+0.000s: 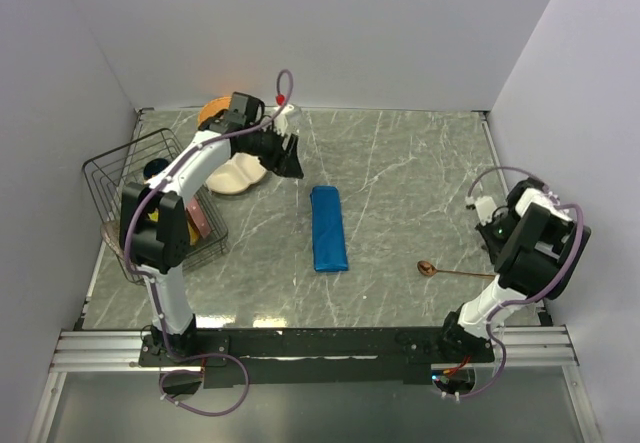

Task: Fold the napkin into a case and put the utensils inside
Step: Pick up the fork from the corner of the board, then pass from the right arm to the left

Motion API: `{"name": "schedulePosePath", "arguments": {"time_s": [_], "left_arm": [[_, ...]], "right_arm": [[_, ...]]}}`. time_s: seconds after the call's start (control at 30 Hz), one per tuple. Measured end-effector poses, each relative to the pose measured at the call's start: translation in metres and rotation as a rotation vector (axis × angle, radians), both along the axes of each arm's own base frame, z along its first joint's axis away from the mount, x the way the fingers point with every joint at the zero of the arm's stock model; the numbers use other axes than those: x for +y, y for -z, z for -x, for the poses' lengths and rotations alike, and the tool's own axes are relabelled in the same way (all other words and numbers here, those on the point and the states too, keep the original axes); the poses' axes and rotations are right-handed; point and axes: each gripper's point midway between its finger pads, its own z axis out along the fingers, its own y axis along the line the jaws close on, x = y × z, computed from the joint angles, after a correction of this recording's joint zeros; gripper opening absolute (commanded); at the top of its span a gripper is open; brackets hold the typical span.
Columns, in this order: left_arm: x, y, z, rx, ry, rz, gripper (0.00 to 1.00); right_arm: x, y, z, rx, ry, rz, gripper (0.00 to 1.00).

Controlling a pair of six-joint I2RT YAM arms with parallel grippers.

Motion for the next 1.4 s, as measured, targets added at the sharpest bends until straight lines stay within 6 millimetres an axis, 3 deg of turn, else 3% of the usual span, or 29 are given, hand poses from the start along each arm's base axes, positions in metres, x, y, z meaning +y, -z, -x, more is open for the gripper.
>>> {"name": "schedulePosePath", "arguments": {"time_s": [0.1,0.2,0.3,0.43,0.53,0.6,0.7,0.77,0.83,1.03,1.2,1.4], "left_arm": [[0.011,-0.015,-0.017,-0.019,-0.066,0.036,0.68],[0.023,-0.046,-0.042,-0.069,-0.142,0.100,0.69],[0.035,-0.084,-0.060,-0.149,-0.197,0.172,0.68],[0.031,-0.142,-0.060,-0.249,-0.198,0.303,0.67],[0.015,-0.181,-0.048,-0.286,-0.148,0.420,0.65],[0.001,-0.200,-0.039,-0.282,-0.102,0.499,0.64],[-0.023,-0.207,-0.022,-0.223,-0.042,0.583,0.61],[-0.038,-0.203,-0.010,-0.171,-0.009,0.620,0.59],[-0.054,-0.199,0.002,-0.113,0.020,0.656,0.57],[-0.081,-0.200,0.033,0.029,0.097,0.744,0.51],[-0.089,-0.205,0.040,0.093,0.141,0.788,0.52],[-0.101,-0.202,0.040,0.158,0.186,0.791,0.50]], "right_arm": [[-0.002,-0.028,-0.033,-0.088,0.022,-0.046,0.00],[-0.003,-0.081,-0.080,-0.248,0.042,-0.098,0.00],[0.013,-0.140,-0.118,-0.408,0.045,-0.188,0.00],[0.076,-0.206,-0.153,-0.556,0.012,-0.418,0.00],[0.154,-0.248,-0.170,-0.598,-0.053,-0.646,0.00],[0.206,-0.265,-0.172,-0.592,-0.091,-0.791,0.00],[0.275,-0.281,-0.164,-0.559,-0.120,-0.982,0.00],[0.310,-0.288,-0.151,-0.502,-0.094,-1.108,0.00],[0.333,-0.296,-0.142,-0.455,-0.066,-1.213,0.00],[0.368,-0.318,-0.135,-0.356,-0.021,-1.423,0.00],[0.378,-0.337,-0.126,-0.334,-0.058,-1.485,0.00],[0.379,-0.345,-0.122,-0.323,-0.083,-1.508,0.00]]}}
